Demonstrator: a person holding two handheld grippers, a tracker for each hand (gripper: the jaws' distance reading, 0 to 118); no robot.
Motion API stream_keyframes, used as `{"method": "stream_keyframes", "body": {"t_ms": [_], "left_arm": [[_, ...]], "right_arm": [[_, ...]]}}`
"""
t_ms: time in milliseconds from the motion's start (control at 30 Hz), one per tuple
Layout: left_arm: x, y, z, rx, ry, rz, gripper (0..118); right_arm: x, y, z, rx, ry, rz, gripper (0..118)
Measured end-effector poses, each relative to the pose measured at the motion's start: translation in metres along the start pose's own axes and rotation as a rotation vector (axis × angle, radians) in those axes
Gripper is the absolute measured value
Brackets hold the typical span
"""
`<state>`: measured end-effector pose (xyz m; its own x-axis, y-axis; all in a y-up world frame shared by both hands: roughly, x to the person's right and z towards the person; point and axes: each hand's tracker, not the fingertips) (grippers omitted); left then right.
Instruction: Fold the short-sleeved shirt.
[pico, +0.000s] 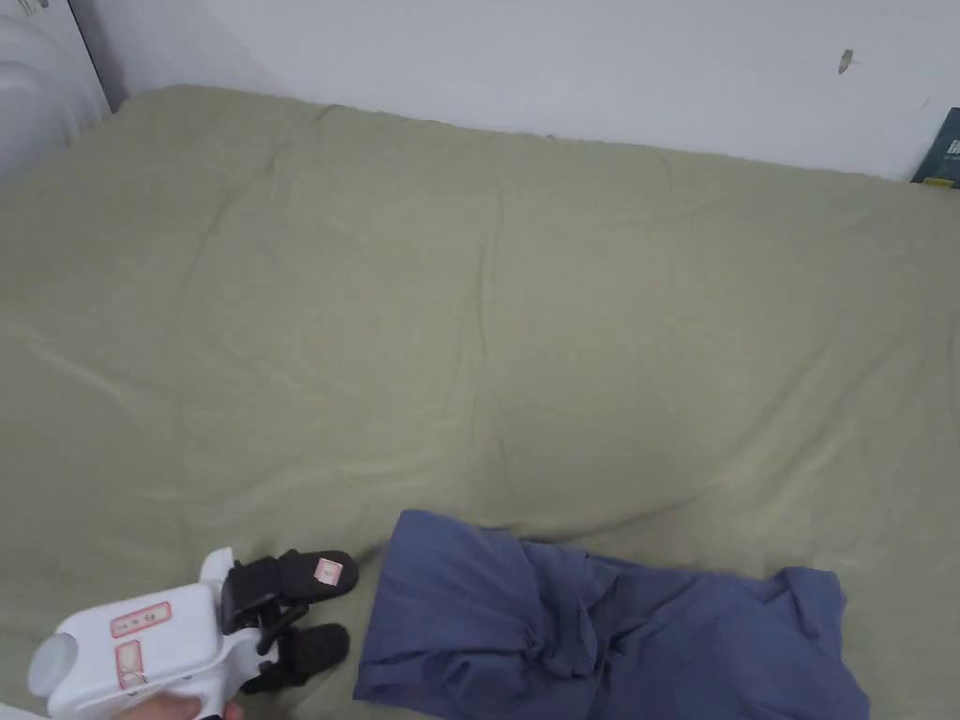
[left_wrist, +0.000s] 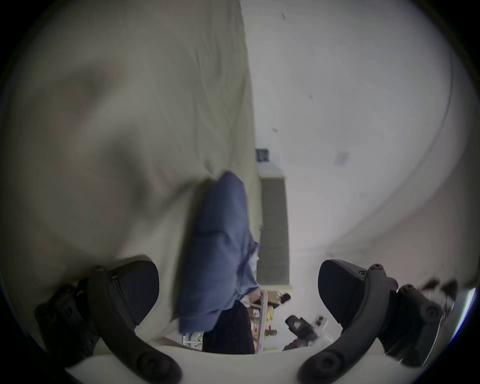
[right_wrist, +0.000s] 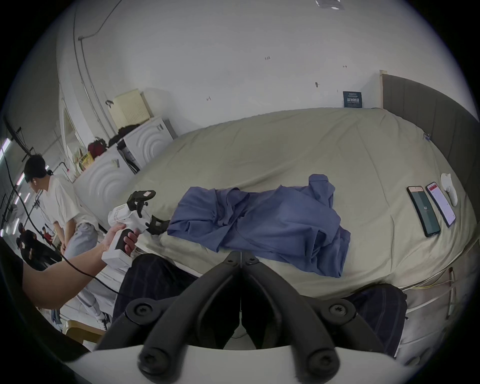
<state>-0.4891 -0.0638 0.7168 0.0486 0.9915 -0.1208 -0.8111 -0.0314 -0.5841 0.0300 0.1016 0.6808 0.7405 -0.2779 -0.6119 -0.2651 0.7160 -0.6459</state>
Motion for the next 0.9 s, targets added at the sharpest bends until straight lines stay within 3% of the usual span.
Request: {"method": "stream_keyframes", "body": {"t_ms": [33, 100, 233, 300, 333, 367, 400, 467, 500, 733, 833, 900], "left_arm": [[-0.021, 0.017, 0.001, 0.004, -0.077, -0.097, 118], [-0.019, 0.026, -0.029, -0.083, -0.122, -0.066, 118], [-0.009, 0.007, -0.069, -0.152, -0.045, -0.161, 118], [-0.01, 0.016, -0.069, -0.135, -0.023, -0.139, 115], [-0.01, 0.015, -0.066, -0.112, -0.02, -0.128, 96], [-0.008, 0.012, -0.063, -0.079, 0.024, -0.138, 17], [-0.003, 0.007, -0.062, -0.051, 0.133, -0.186, 12], [-0.022, 0.004, -0.067, 0.034, 0.493, -0.209, 12], [-0.016, 0.0, -0.063, 0.013, 0.241, -0.1, 12], [0.063, -0.035, -0.07, 0.202, 0.672, -0.473, 12], [0.069, -0.027, -0.047, 0.262, 0.741, -0.465, 12], [0.073, -0.028, -0.038, 0.309, 0.886, -0.541, 12]], "right_arm": [[-0.002, 0.001, 0.0, 0.002, -0.003, -0.003, 0], [-0.004, 0.003, -0.001, -0.001, -0.004, -0.016, 0], [-0.01, 0.006, -0.01, -0.017, -0.017, -0.025, 0], [-0.014, 0.004, -0.012, -0.029, -0.025, -0.019, 0], [-0.015, 0.003, -0.013, -0.031, -0.022, -0.023, 0], [-0.016, 0.003, -0.013, -0.034, -0.015, -0.03, 0], [-0.018, 0.002, -0.014, -0.039, -0.011, -0.033, 0], [-0.02, 0.0, -0.016, -0.052, -0.007, -0.021, 0], [-0.02, 0.0, -0.017, -0.056, -0.007, -0.013, 0], [-0.017, 0.002, -0.01, -0.035, -0.008, -0.002, 0], [-0.013, 0.0, -0.008, -0.019, -0.004, -0.008, 0], [-0.011, -0.001, -0.008, -0.014, 0.001, -0.006, 0]]}}
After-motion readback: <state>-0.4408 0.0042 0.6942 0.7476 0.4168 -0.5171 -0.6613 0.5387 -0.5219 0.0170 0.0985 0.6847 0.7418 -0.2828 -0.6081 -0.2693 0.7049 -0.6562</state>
